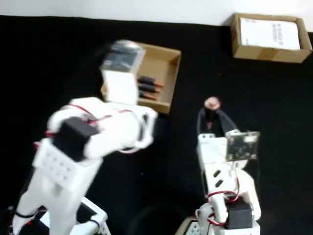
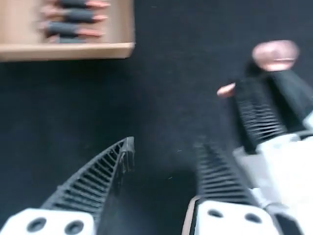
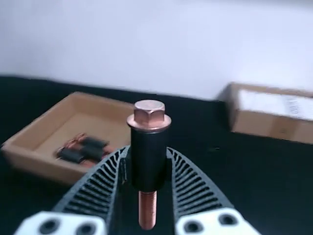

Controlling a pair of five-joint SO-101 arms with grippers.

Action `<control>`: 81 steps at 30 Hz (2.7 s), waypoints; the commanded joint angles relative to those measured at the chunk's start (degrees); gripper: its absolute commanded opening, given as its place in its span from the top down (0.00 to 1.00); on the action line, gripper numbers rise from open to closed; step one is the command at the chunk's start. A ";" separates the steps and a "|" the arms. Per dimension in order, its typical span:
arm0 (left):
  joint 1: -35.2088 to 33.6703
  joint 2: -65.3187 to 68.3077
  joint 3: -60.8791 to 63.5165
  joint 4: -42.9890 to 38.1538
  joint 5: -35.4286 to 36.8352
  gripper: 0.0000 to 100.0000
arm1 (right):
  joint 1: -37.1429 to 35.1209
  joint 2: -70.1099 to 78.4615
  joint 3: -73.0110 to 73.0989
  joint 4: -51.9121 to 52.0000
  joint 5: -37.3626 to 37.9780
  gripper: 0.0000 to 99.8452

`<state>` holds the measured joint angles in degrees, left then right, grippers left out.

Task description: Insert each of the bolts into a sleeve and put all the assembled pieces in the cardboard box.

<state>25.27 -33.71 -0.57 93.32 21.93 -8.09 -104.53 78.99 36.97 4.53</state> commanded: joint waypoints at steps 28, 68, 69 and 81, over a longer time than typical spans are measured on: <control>-36.88 -0.92 43.82 -27.25 -8.97 0.99 | -10.15 75.30 -60.18 -10.07 17.32 0.99; -48.04 -67.47 94.90 -75.08 -26.73 0.99 | -22.29 125.23 -82.51 -5.93 18.11 0.78; -47.96 -67.47 94.99 -75.08 -26.73 0.99 | -22.29 124.88 -82.51 -4.88 18.11 0.78; -45.49 -67.47 95.08 -74.99 -26.73 0.99 | -21.32 101.32 -81.98 9.71 -1.32 1.00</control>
<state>-22.02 -101.14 94.73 19.38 -4.88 -29.80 6.24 -0.40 44.79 8.84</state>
